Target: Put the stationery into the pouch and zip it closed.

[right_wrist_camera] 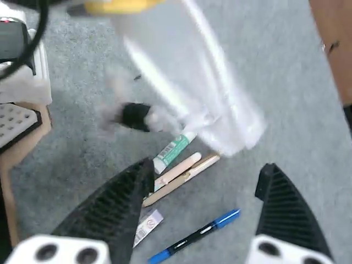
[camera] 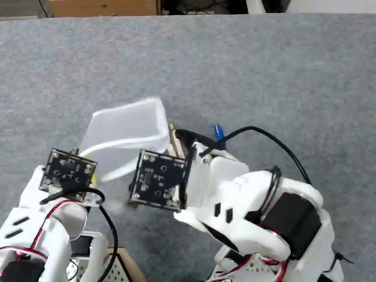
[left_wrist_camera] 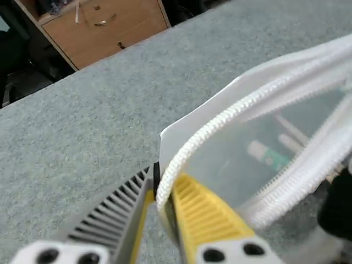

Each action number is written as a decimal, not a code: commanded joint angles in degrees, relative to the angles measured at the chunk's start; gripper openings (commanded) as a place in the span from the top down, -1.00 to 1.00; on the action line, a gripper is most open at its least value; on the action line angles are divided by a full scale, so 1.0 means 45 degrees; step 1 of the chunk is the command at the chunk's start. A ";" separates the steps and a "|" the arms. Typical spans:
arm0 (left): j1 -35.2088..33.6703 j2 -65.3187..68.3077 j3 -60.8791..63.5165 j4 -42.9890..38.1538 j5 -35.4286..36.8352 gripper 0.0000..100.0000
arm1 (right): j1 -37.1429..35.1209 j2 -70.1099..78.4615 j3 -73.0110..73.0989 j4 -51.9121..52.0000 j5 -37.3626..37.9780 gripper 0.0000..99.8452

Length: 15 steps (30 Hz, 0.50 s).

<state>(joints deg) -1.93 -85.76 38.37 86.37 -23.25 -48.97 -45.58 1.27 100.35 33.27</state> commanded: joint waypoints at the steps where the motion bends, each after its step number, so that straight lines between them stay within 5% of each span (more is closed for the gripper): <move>1: 0.0205 0.0039 0.0127 0.0039 -0.0645 0.94 | -0.0137 -0.0107 -0.0010 -0.0254 0.0821 0.39; 8: 0.0264 0.0078 0.0147 0.0020 -0.0703 0.94 | -0.0234 -0.0088 0.0654 -0.0664 0.1016 0.39; 15: 0.0303 0.0020 0.0186 0.0059 -0.0567 0.94 | -0.0645 -0.0107 0.3253 -0.3634 0.1016 0.39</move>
<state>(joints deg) -1.49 -85.76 39.34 86.37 -25.80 -50.99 -45.58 13.67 89.63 37.41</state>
